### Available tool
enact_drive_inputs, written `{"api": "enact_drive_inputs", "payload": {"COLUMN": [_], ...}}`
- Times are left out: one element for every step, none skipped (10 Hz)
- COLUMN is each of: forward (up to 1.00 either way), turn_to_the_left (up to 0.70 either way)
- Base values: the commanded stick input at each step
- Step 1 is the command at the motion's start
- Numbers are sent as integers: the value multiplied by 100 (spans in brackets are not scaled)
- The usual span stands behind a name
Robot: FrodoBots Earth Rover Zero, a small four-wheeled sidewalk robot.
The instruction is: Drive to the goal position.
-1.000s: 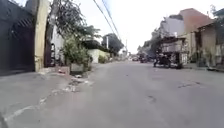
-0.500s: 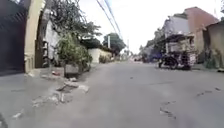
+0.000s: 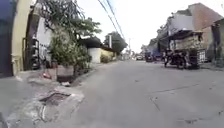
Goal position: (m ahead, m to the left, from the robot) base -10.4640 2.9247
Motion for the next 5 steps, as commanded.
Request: {"api": "enact_drive_inputs", "payload": {"forward": [100,100,100,100,100], "turn_to_the_left": [-40,-15,0,0,0]}}
